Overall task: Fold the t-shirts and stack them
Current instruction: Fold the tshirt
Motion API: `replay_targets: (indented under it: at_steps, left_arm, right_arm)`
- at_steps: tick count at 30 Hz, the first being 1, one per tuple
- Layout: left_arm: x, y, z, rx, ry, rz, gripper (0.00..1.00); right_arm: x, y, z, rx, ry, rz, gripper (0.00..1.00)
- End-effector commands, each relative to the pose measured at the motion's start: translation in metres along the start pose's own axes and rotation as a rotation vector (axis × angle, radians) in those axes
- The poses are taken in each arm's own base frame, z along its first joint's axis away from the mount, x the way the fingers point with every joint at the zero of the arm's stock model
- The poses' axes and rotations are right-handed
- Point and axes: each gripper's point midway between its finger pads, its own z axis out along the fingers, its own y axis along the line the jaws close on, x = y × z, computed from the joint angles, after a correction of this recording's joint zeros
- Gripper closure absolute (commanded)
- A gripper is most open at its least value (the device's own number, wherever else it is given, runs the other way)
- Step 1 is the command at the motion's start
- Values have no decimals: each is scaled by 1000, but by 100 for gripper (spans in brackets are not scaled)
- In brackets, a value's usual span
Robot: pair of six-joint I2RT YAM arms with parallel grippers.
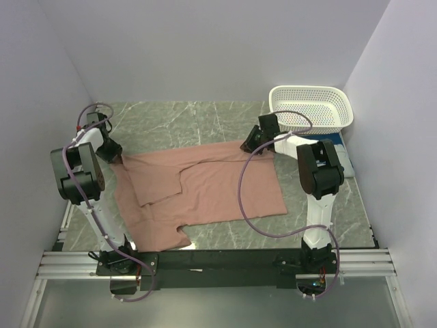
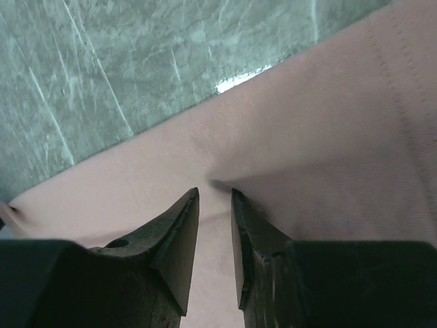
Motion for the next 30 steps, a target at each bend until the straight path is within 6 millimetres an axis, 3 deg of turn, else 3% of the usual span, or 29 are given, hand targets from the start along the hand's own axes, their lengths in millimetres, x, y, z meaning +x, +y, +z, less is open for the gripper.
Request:
replay_targets:
  at_steps: [1,5,6,8,12,16,17,18,21,24,30]
  left_arm:
    - [-16,-8,-19,37,-37,-10,56]
    - [-22,-10,-49,63,-74,-53,38]
    - [-28,-11,-64,79,-104,-63,32]
    - [-27,-11,-80,83,-120,-73,29]
    - [-14,-12,-117,83,-160,-48,17]
    - [45,-34,-136,108,-146,94,18]
    - [62,-30,-135,103,-124,117,20]
    - [89,-41,-139,127,-96,182,21]
    - [137,-40,-140,137,-43,266,24]
    - [164,-33,-136,127,-23,301,25]
    - [200,-49,-115,134,53,359,24]
  right_arm:
    - [-24,3,-15,24,-56,-73,66]
    - [-36,20,-41,15,-94,-172,65]
    - [-40,24,-47,18,-108,-193,64]
    - [-41,30,-60,23,-124,-250,63]
    - [-24,23,-77,71,-100,-310,62]
    - [2,15,-88,104,-63,-350,61]
    - [17,13,-91,111,-30,-360,60]
    - [23,10,-92,119,-14,-366,59]
    - [54,2,-99,138,55,-392,58]
    - [76,-10,-102,155,100,-399,57]
    - [94,-23,-86,151,157,-383,52]
